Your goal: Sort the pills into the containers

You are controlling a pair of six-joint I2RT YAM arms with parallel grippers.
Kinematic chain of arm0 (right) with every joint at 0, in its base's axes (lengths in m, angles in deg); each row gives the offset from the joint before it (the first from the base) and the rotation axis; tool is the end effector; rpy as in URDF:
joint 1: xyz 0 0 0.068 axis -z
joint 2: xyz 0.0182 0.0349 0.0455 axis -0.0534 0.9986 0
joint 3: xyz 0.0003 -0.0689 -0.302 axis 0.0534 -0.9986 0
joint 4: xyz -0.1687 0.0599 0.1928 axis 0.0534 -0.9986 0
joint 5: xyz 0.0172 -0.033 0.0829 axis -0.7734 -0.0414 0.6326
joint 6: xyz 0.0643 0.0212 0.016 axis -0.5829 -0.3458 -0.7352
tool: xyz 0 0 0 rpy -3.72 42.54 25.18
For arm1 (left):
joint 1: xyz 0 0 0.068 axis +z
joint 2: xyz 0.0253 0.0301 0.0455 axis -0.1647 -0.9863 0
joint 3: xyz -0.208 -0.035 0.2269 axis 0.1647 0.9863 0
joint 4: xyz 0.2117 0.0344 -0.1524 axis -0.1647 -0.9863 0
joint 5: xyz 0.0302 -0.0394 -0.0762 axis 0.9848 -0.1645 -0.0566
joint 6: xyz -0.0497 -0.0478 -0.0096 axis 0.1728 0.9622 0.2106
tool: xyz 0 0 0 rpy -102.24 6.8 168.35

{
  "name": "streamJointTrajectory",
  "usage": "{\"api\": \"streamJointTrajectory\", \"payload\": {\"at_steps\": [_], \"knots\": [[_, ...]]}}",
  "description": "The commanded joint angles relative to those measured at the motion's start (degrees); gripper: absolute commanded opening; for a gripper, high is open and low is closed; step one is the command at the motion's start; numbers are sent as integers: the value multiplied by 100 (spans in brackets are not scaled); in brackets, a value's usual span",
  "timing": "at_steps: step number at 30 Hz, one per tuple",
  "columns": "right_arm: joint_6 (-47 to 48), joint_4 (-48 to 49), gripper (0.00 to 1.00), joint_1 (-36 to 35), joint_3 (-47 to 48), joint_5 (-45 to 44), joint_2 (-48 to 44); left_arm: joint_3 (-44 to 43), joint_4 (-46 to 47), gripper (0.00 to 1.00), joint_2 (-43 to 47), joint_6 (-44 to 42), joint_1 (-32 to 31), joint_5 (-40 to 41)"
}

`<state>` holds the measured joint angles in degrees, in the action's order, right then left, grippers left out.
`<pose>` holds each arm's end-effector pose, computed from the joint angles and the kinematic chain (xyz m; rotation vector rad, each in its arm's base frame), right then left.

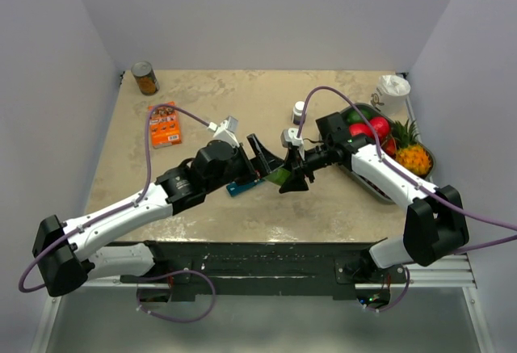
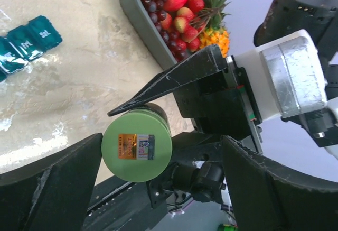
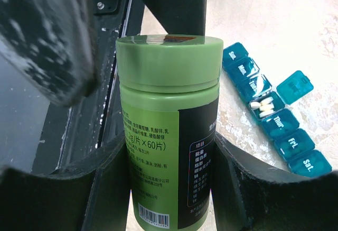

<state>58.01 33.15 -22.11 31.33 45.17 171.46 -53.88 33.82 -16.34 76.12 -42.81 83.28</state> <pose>0.2357 0.1667 0.2881 -1.5087 1.5771 1.2244 0.1678 -0.2083 0.3417 -0.3260 2.1500 -1.2071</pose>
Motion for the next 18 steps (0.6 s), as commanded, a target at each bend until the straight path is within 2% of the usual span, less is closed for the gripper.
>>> {"api": "streamJointTrajectory", "payload": {"at_steps": [1, 3, 9, 12, 13, 15, 16, 18], "knots": [[100, 69, 0, 3, 243, 77, -133, -317, -272, 92, -27, -27, -106, 369], [109, 69, 0, 3, 252, 94, -133, -308, -272, 89, -53, -45, -106, 369], [109, 69, 0, 3, 252, 94, -133, -316, -254, 72, -185, -256, -106, 185], [109, 61, 0, -6, 243, 94, -133, -308, -193, 56, -202, -388, -106, 88], [109, 61, 0, -6, 252, 103, -133, -299, -166, 43, -194, -501, -106, 18], [109, 61, 0, 3, 252, 103, -133, -273, -70, 30, -168, -712, -106, -70], [109, 61, 0, 3, 252, 120, -142, -264, -35, 16, -141, -1009, -106, -184], [126, 34, 0, 12, 261, 138, -142, -142, 253, 5, -54, -1484, -97, -386]]}}
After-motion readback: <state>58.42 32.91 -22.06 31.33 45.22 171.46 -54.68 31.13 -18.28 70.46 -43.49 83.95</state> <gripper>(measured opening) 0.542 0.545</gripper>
